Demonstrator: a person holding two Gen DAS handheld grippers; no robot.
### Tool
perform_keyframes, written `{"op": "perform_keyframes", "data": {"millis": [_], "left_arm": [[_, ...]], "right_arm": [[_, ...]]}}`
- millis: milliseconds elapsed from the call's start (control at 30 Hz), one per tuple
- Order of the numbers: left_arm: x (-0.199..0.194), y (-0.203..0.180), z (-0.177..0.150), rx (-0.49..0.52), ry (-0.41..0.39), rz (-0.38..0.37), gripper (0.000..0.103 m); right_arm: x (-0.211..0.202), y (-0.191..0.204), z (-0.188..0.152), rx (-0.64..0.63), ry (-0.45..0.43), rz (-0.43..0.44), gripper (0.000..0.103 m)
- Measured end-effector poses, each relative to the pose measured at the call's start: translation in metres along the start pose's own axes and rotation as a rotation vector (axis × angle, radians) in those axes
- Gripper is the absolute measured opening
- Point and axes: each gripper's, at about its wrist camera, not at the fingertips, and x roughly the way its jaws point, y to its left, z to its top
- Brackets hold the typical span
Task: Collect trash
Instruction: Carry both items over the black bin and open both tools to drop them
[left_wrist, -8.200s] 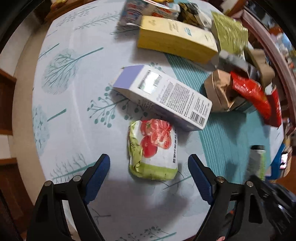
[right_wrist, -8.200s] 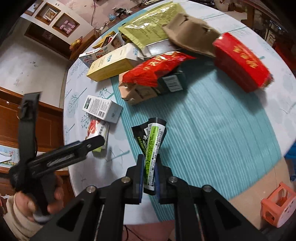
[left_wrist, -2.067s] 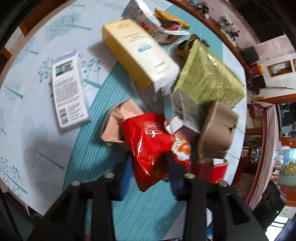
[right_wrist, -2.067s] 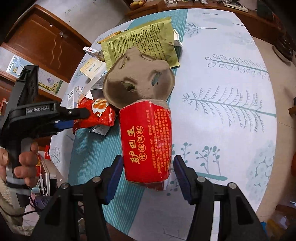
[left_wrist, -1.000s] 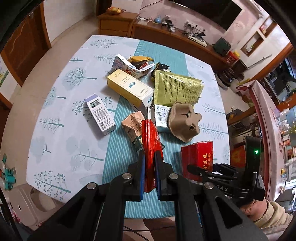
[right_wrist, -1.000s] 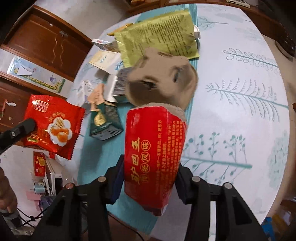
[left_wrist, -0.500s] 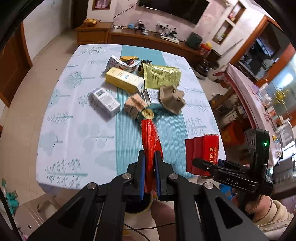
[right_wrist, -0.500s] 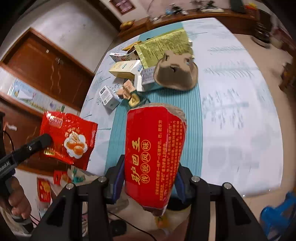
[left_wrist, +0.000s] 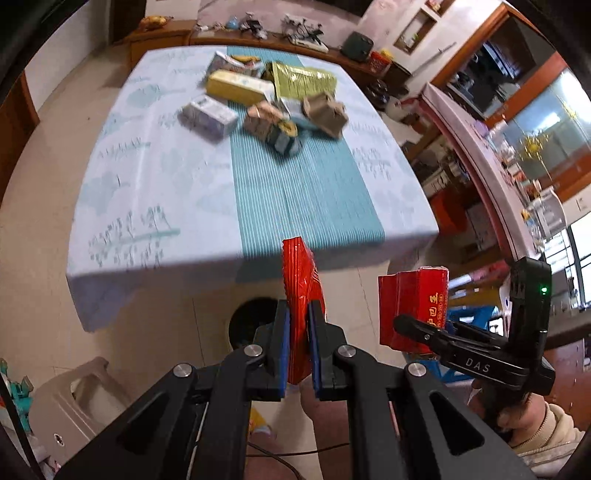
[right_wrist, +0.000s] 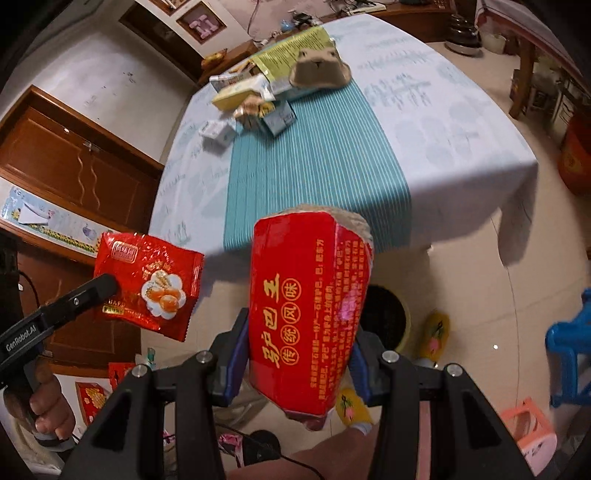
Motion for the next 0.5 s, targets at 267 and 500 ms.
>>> {"op": "perform_keyframes", "data": {"millis": [267, 500], "left_arm": [[0.039, -0.014, -0.031, 0.008, 0.089, 0.026, 0.007], [0.107, -0.025, -0.067, 0.038, 0.190, 0.083, 0.008]], "right_arm": [[0.009, -0.021, -0.042, 0.030, 0.067, -0.039, 0.047], [0.054, -0.057, -0.068, 0.079, 0.157, -0.053, 0.047]]}}
